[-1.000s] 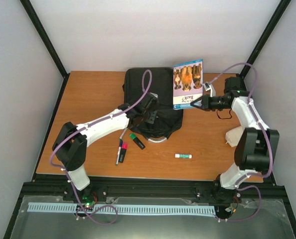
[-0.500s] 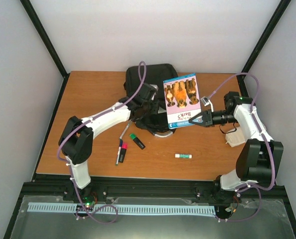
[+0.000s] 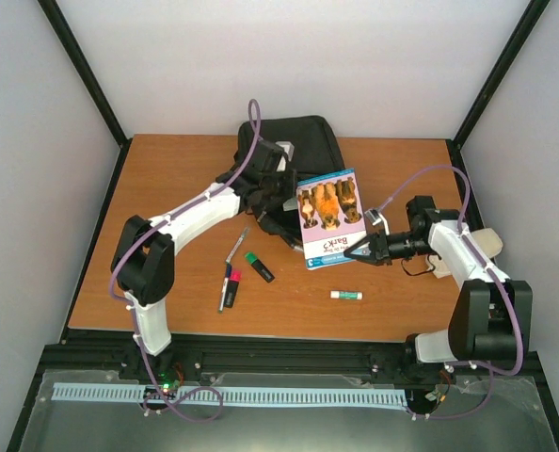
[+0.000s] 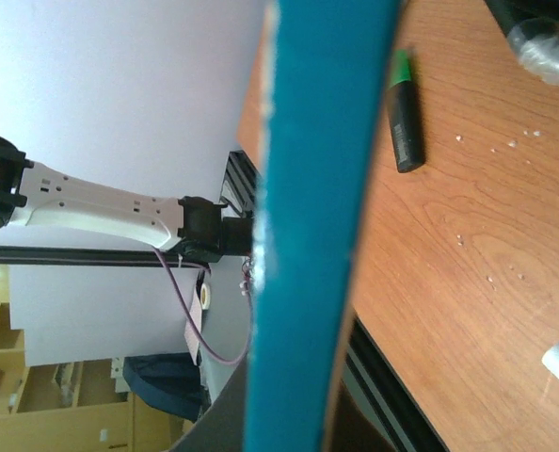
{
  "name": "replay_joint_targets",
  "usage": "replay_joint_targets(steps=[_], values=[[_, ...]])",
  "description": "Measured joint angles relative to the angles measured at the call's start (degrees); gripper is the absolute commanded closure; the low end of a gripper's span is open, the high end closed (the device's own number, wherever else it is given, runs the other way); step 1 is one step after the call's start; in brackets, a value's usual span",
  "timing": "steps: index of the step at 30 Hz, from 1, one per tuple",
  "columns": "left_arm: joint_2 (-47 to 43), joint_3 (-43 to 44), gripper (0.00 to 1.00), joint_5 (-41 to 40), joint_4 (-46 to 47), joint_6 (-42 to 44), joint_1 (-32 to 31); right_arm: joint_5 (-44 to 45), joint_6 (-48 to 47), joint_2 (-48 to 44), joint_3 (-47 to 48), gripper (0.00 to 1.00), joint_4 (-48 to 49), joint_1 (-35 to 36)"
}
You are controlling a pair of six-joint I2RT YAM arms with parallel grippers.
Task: Pack the student bag
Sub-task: Place the book in the student bag.
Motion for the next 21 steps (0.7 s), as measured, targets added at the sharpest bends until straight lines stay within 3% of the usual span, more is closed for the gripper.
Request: replay_joint_targets(steps=[8,16,21], values=[[0.0,5.9,0.99,0.4,-2.2,1.5,0.2,0.8,5.2,-2.7,-3.0,0.97,5.1,4.4],[0.0,6.2,0.99,0.9,-2.2,1.6,0.2,2.1,8.8,-3.2,-5.6,0.97,7.7,7.3],[-0.3,6.2,0.99,2.3,-2.1,1.5,0.2,0.8,9.3,1.1,-4.9,0.97,8.0,7.4]])
